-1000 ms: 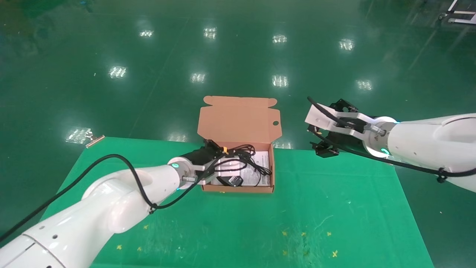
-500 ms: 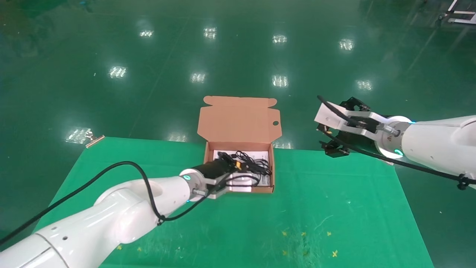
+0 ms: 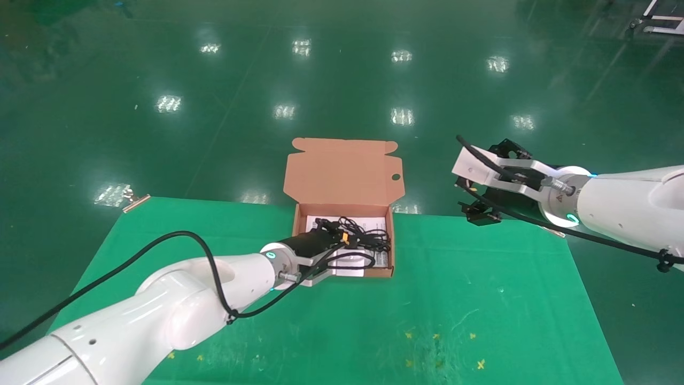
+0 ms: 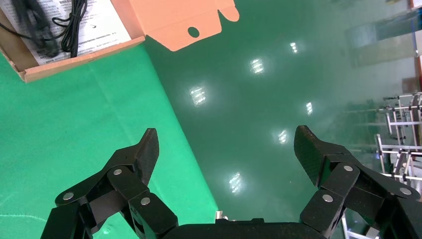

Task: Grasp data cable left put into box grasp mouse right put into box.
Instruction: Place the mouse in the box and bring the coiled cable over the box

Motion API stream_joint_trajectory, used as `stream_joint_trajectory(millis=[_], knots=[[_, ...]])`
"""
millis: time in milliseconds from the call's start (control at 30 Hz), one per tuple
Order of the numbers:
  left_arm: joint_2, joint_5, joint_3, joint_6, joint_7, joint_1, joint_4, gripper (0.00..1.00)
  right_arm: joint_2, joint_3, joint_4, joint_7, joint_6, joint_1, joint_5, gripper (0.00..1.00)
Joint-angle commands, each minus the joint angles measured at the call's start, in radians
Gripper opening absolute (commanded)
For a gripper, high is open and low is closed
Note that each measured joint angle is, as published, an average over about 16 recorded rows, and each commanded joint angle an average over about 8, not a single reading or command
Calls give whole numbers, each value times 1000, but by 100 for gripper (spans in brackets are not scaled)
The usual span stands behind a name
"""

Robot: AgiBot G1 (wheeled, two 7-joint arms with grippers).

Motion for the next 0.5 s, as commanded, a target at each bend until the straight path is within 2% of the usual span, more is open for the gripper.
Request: stream_joint_trajectory(millis=[33,233,500], knots=[[-2,5,-1,2,2,4,0,100,-2,-1,-2,1,0,-3,2,100],[-29,-18,-35,-11,-37,-47,-31,100,4,11,-3,-15,3,35,-14,100],[-37,-41,-97,-20,-102,-142,-12,100,23,18,14,-83,-17,113,-31,100]])
